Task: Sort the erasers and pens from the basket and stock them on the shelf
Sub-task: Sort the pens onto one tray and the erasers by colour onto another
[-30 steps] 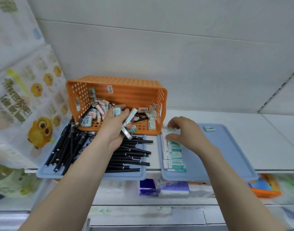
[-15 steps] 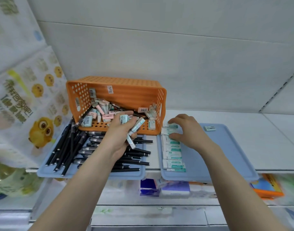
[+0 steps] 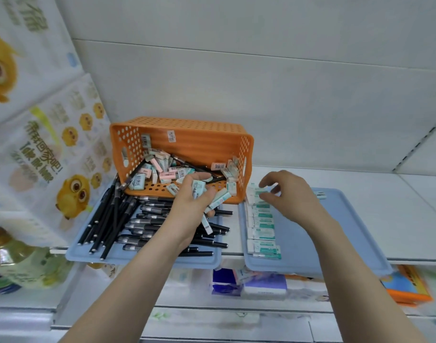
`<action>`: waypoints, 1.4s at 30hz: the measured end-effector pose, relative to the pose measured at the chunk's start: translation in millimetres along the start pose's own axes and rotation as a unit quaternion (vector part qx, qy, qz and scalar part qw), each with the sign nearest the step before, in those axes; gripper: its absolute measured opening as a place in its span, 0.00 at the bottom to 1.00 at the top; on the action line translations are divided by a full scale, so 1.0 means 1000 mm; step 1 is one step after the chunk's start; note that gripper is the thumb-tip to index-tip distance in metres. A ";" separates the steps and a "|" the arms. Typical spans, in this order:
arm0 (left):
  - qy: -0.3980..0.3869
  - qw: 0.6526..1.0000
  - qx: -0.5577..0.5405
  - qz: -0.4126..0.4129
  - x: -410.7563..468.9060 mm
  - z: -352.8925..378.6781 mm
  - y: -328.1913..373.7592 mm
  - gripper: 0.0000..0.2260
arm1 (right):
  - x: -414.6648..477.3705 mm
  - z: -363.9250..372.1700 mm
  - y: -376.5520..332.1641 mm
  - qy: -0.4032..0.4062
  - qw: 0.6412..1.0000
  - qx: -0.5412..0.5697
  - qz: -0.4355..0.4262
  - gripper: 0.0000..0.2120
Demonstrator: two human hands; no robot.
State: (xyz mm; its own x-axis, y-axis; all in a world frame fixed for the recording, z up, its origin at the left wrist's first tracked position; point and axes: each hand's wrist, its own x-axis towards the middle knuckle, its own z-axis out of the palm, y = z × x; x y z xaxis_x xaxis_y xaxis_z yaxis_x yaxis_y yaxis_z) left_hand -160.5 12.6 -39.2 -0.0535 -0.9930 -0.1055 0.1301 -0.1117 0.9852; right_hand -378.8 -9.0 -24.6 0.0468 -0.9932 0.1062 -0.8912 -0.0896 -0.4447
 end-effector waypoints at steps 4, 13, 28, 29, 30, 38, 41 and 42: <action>-0.028 0.994 0.080 0.075 -0.003 0.012 0.000 0.10 | -0.017 -0.003 -0.035 -0.083 0.940 0.326 0.053 0.06; 0.019 0.998 0.045 0.037 0.004 0.010 0.004 0.09 | -0.018 -0.008 -0.008 -0.057 0.880 0.460 0.102 0.07; -0.040 0.994 0.105 -0.006 0.003 0.014 0.002 0.05 | -0.017 0.008 0.021 -0.047 0.989 0.122 0.065 0.07; -0.045 0.993 0.108 -0.008 0.003 0.014 0.001 0.05 | -0.016 0.010 0.020 -0.037 0.993 0.097 0.057 0.07; -0.051 0.992 0.116 -0.008 0.002 0.015 0.001 0.05 | -0.016 0.012 0.019 -0.035 0.995 0.079 0.050 0.07; -0.080 0.984 0.157 -0.004 -0.006 0.015 -0.001 0.05 | -0.019 0.006 0.006 0.005 0.992 0.120 0.036 0.04; -0.089 0.983 0.164 0.004 -0.008 0.018 0.002 0.06 | -0.023 -0.004 -0.015 -0.083 0.936 0.339 0.041 0.05; -0.093 0.981 0.171 0.007 -0.008 0.020 0.003 0.06 | -0.023 -0.005 -0.020 -0.109 0.924 0.365 0.028 0.06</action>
State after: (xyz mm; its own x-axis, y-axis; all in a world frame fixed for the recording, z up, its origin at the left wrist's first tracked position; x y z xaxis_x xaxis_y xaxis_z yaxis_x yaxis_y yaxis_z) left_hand -179.2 21.4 -32.4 -0.2378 -0.9665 -0.0967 -0.2064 -0.0469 0.9773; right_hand -364.6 16.2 -14.0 0.1701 -0.9821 -0.0806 -0.3568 0.0149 -0.9341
